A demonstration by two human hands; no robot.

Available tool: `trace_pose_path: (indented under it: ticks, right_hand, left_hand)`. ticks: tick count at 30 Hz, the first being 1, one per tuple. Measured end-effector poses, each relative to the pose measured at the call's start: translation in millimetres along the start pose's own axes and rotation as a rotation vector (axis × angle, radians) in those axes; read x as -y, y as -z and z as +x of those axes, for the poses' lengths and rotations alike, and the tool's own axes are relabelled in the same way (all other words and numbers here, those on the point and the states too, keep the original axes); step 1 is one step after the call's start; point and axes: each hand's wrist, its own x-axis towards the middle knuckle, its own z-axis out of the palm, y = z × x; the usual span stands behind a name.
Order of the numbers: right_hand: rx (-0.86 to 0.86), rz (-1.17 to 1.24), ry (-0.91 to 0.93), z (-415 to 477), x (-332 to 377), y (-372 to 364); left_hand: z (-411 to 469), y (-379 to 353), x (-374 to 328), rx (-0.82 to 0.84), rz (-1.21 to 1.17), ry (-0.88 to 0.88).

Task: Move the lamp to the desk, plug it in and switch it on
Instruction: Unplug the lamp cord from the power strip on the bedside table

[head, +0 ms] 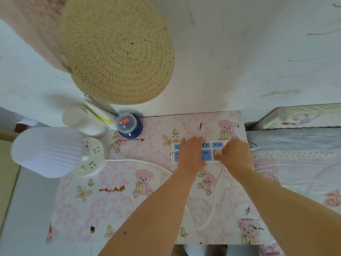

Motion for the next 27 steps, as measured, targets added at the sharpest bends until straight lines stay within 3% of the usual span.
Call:
trace_pose_path:
  ticks: [15, 22, 27]
  right_hand:
    - [-0.008, -0.035, -0.013, -6, 1, 1]
    - [-0.03, -0.035, 0.028, -9, 38, 21]
    - [-0.079, -0.028, 0.04, -13, 3, 38]
  left_hand:
    - [0, -1, 3, -0.007, -0.01, -0.031]
    - [-3, -1, 1, -0.008, -0.002, 0.01]
    - [-4, 1, 3, -0.003, -0.041, -0.017]
